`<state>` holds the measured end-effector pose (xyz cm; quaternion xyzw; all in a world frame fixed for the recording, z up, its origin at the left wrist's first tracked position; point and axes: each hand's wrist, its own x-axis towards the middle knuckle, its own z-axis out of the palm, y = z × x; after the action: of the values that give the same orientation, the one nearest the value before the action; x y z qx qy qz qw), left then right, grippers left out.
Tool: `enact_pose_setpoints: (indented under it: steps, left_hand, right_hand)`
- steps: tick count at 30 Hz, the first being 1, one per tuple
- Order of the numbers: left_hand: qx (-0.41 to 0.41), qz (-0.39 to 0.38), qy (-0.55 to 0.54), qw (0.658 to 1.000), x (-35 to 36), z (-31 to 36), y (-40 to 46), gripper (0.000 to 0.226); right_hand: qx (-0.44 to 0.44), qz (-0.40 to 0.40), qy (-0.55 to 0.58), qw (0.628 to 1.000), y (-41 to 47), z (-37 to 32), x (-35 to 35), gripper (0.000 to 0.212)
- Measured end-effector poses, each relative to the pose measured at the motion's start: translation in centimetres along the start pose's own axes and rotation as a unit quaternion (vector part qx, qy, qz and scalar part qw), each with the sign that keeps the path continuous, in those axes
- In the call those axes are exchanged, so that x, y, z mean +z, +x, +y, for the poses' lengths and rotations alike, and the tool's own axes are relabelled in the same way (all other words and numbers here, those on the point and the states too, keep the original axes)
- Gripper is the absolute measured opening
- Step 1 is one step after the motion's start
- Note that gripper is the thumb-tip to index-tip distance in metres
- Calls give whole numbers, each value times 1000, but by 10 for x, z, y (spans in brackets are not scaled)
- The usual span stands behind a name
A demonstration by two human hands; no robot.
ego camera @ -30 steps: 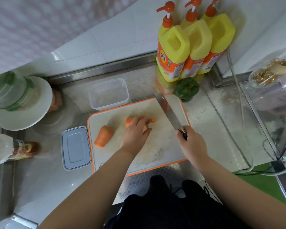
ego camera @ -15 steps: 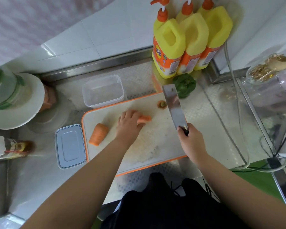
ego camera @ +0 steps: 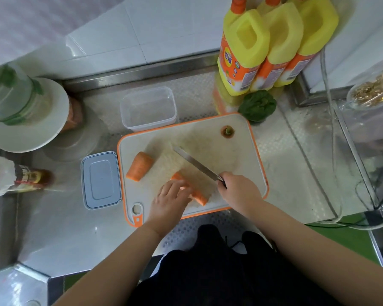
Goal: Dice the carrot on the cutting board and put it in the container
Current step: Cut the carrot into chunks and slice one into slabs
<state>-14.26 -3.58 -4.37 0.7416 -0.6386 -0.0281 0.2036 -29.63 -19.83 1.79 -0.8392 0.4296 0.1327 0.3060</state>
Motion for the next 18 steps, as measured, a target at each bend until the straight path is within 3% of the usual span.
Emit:
enact_pose_setpoints:
  steps: [5, 10, 18]
  left_hand:
    - [2, 64, -21, 998, 5, 4, 4, 8]
    - [20, 34, 2, 999, 11, -1, 1, 43]
    - [-10, 85, 13, 996, 16, 5, 27, 33]
  right_hand:
    - [1, -38, -9, 999, -10, -9, 10, 26]
    - [12, -50, -11, 999, -19, -7, 13, 23]
    - [-1, -40, -23, 999, -14, -14, 4, 23]
